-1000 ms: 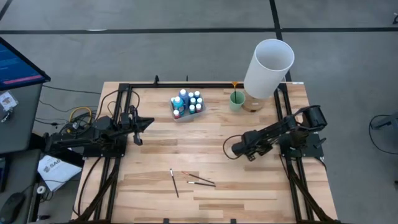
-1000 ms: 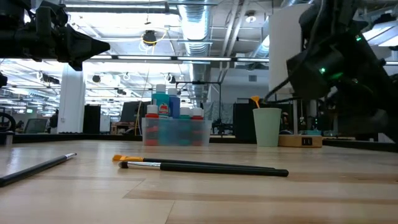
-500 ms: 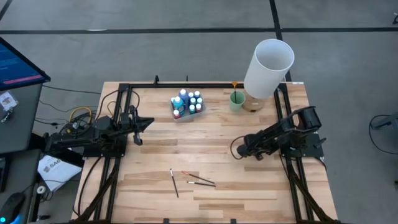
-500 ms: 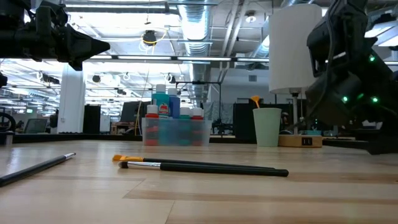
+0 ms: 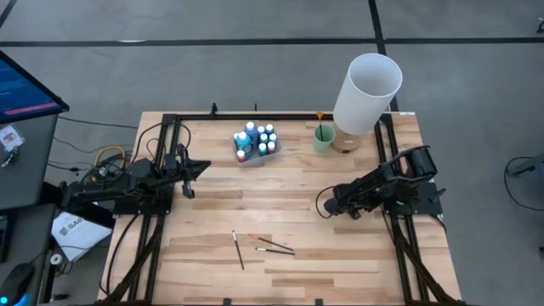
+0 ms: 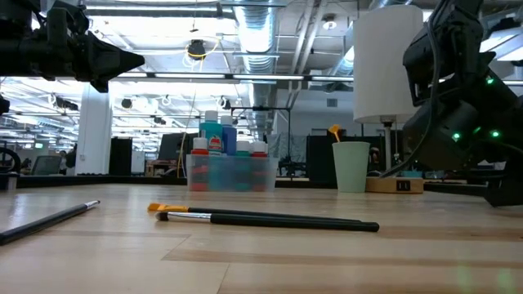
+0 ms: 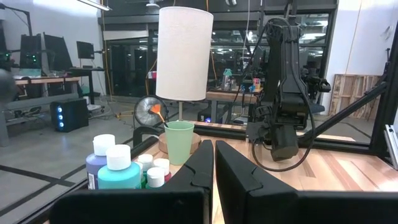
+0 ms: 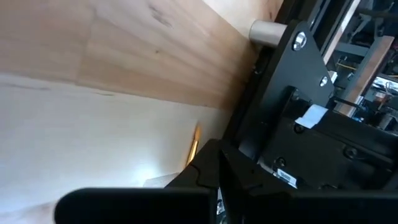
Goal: Pick & Place Paint Supplies
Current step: Put the gold paintbrush into the green cup
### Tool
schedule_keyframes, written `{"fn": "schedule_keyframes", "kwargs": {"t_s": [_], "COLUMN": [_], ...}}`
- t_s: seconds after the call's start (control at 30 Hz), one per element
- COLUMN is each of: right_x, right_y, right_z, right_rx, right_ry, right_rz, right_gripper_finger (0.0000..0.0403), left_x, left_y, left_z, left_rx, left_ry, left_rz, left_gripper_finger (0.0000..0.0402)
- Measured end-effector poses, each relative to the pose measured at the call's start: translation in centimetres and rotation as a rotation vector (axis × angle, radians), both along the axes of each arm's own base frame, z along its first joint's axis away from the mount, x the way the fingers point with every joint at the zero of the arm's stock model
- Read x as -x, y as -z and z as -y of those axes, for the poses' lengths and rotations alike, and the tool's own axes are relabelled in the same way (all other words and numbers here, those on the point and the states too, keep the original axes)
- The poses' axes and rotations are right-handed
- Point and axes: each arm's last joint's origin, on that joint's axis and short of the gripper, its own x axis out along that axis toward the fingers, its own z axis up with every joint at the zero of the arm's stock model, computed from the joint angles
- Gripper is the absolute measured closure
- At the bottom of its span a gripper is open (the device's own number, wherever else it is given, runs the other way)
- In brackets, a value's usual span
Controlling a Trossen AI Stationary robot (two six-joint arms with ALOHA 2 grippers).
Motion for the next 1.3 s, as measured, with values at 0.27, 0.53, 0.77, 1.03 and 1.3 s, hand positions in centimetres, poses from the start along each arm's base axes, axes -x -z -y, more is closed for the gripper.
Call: {"fn": "schedule_keyframes", "kwargs": {"t_s": [0.27,0.53,0.77,1.03,1.3], "right_x": [0.3,0.4,1.4,-0.5,-0.4], "right_y": [0.0,-0.2,-1.1,-2.9,-4.6], "right_z": [-0.2,-0.4,-0.3,-1.0,-1.0], "right_rx": [0.022,-0.006,-0.013,-0.089,-0.216], "right_ry": [-0.016,-0.022,0.039,-0.01,-0.151], "right_rz": [0.028,0.085,0.252,0.419,0.283], "right_gripper_finger": [0.0403,0.0403,0.0403,0.0403,0.0403], "left_x": [0.0,0.0,0.0,0.0,0.0], "left_y": [0.0,0.0,0.0,-0.1,-0.2], "left_z": [0.0,0.0,0.0,0.0,0.0], "left_rx": [0.0,0.0,0.0,-0.002,-0.003], "left_ry": [0.0,0.0,0.0,0.0,0.0], "left_rz": [0.0,0.0,0.003,0.015,0.018], "left_gripper_finger": [0.04,0.04,0.04,0.04,0.04]}}
